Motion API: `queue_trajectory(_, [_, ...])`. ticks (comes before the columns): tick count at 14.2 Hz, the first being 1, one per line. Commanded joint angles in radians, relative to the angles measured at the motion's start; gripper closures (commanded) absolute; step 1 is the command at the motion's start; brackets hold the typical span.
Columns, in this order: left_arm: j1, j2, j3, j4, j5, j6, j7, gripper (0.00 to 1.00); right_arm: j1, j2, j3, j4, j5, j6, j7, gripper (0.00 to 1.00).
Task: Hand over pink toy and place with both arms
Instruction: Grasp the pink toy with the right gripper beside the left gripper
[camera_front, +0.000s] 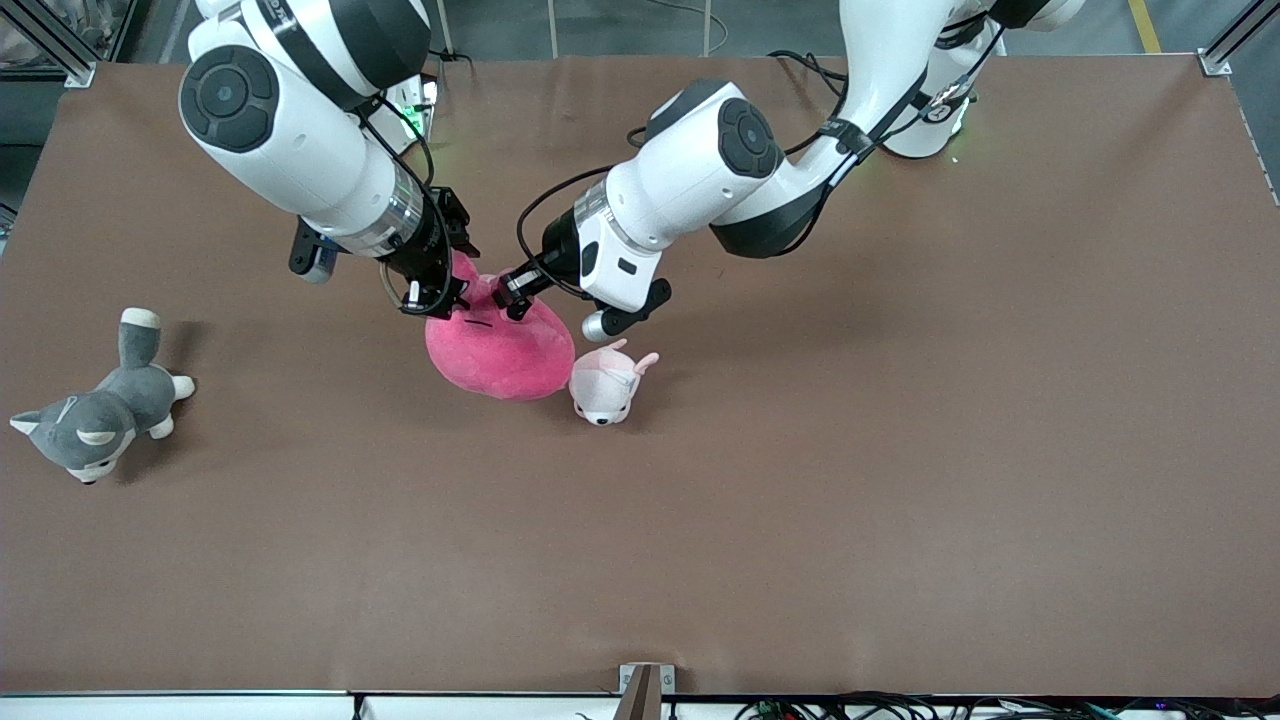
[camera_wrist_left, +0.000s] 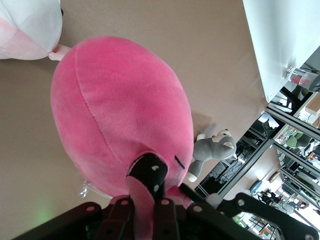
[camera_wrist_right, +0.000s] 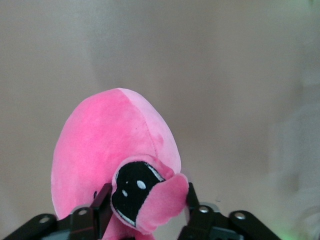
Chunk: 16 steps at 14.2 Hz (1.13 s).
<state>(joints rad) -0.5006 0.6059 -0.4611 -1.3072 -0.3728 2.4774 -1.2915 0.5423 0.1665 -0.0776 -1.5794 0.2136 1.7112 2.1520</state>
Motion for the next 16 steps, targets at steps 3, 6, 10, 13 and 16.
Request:
queue_trajectory(3, [-0.004,-0.011,0.004,0.003,-0.012,0.005,-0.012,1.00,0.002,-0.027,-0.001,-0.025,-0.010,-0.007,0.002,0.85])
queue_trajectory(6, [-0.003,-0.011,0.004,0.003,-0.011,0.005,-0.012,1.00,0.001,-0.027,-0.001,-0.024,-0.010,-0.009,-0.004,1.00])
queue_trajectory(10, [-0.004,-0.012,0.004,0.002,-0.012,0.005,-0.014,1.00,-0.002,-0.027,-0.004,-0.021,-0.010,-0.009,-0.037,1.00])
queue_trajectory(13, [0.000,-0.015,0.004,0.002,-0.015,0.005,-0.014,0.71,-0.004,-0.027,-0.004,-0.021,-0.010,-0.009,-0.046,1.00])
queue_trajectory(16, [-0.007,-0.021,0.004,0.002,-0.003,0.003,-0.025,0.02,-0.005,-0.028,-0.005,-0.016,-0.010,-0.013,-0.066,1.00])
